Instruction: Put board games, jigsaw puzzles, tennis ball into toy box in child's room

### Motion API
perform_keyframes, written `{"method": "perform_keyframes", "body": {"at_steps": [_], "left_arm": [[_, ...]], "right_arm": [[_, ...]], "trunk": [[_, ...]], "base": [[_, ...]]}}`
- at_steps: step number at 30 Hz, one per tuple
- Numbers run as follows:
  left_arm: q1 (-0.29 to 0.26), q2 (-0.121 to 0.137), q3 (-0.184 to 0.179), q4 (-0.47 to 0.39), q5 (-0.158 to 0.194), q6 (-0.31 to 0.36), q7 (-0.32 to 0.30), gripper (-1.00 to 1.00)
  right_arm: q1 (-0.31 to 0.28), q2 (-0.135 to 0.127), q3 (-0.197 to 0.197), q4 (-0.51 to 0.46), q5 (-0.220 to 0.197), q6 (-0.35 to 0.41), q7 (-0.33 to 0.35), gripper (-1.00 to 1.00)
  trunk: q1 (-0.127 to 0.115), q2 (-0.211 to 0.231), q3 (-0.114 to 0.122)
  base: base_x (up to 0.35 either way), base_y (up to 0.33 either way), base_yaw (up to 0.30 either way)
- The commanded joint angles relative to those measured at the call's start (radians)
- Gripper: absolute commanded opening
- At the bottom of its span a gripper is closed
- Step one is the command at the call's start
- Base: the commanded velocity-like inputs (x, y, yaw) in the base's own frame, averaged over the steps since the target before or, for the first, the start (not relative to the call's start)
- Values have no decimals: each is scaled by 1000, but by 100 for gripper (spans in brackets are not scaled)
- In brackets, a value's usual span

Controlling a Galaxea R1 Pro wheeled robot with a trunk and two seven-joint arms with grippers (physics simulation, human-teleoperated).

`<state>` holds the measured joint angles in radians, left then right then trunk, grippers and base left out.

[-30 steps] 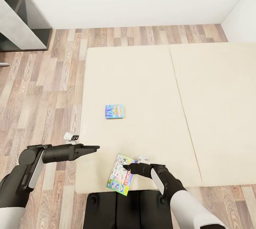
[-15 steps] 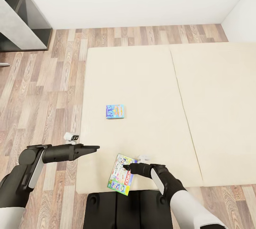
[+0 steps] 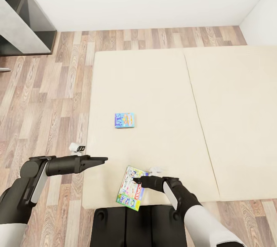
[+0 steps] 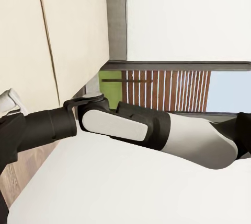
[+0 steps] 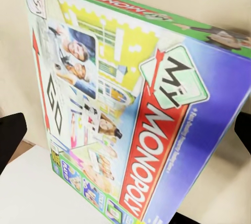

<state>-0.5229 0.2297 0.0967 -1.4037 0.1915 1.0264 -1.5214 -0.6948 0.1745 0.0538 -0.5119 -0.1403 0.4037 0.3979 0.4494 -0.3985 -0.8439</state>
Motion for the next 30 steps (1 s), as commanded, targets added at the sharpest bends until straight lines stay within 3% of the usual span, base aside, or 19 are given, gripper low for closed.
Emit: {"method": "perform_keyframes", "body": {"at_steps": [1,30], "left_arm": [[0,0,0,0,0,11,-3,100],[0,1,0,-1,0,11,-3,100]], "right_arm": [[0,0,1,-1,-9,7,-2,100],[0,0,1,6,-3,5,-2,100]], "trunk": [[1,-1,-1],[1,-1,-1]], "base": [[0,0,0],[0,18,0]]}}
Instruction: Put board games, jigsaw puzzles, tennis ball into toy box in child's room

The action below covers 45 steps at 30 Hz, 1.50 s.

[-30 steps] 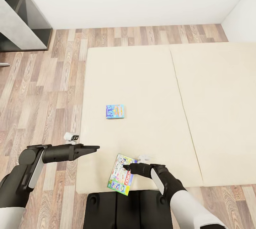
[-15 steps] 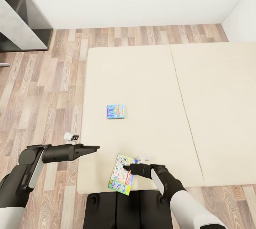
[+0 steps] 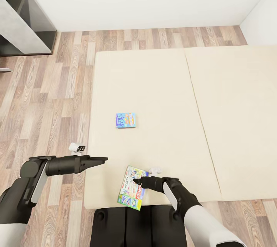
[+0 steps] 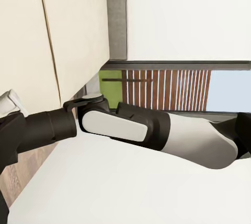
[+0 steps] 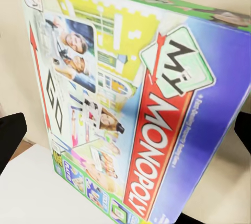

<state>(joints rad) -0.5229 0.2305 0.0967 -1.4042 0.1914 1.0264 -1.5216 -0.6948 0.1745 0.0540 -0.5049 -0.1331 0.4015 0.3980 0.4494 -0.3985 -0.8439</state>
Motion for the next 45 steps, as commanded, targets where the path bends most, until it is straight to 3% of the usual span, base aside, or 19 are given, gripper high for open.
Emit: {"method": "perform_keyframes", "body": {"at_steps": [1,45], "left_arm": [[0,1,0,-1,0,11,-3,100],[0,2,0,0,2,11,-3,100]], "right_arm": [[0,0,1,-1,-10,8,-2,100],[0,0,1,-1,-10,7,-2,100]], "trunk": [[1,-1,-1],[1,-1,-1]], "base": [[0,17,0],[0,1,13]]}}
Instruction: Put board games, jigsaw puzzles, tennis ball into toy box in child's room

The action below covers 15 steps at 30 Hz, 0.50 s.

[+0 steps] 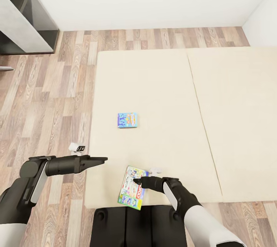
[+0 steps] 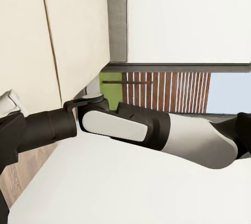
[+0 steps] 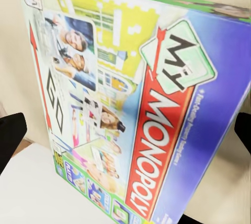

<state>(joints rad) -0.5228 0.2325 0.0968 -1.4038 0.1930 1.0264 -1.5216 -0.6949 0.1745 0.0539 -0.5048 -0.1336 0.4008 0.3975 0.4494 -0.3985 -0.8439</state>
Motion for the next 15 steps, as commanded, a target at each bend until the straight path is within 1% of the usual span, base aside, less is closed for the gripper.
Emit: {"method": "perform_keyframes", "body": {"at_steps": [1,15], "left_arm": [[0,0,0,-1,0,11,-3,100],[0,4,0,-1,0,11,-3,100]], "right_arm": [[0,0,1,-1,-9,7,-2,100],[0,0,1,-1,-9,7,-2,100]], "trunk": [[1,-1,-1],[1,-1,-1]], "base": [[0,0,63],[0,0,8]]}}
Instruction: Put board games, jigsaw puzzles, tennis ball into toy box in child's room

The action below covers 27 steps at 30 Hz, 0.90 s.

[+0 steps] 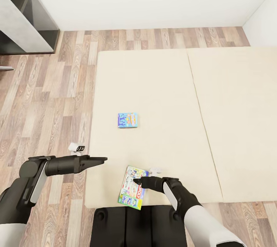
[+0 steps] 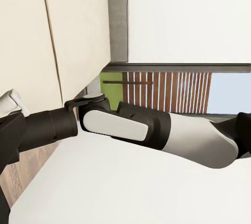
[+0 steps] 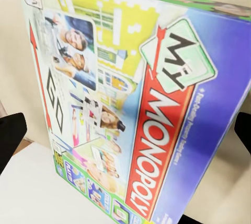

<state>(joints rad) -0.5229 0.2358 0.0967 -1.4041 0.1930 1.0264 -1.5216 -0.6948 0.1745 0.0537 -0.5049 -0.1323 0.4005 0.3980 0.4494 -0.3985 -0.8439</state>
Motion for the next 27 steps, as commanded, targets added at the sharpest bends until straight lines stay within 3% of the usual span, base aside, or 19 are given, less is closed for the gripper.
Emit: {"method": "perform_keyframes", "body": {"at_steps": [1,27], "left_arm": [[0,0,0,0,0,11,-3,100],[0,2,0,-1,0,11,-3,100]], "right_arm": [[0,0,1,-1,-10,8,-2,100],[0,0,2,-1,-10,8,-2,100]], "trunk": [[1,-1,-1],[1,-1,-1]], "base": [[0,0,0],[-1,0,0]]}}
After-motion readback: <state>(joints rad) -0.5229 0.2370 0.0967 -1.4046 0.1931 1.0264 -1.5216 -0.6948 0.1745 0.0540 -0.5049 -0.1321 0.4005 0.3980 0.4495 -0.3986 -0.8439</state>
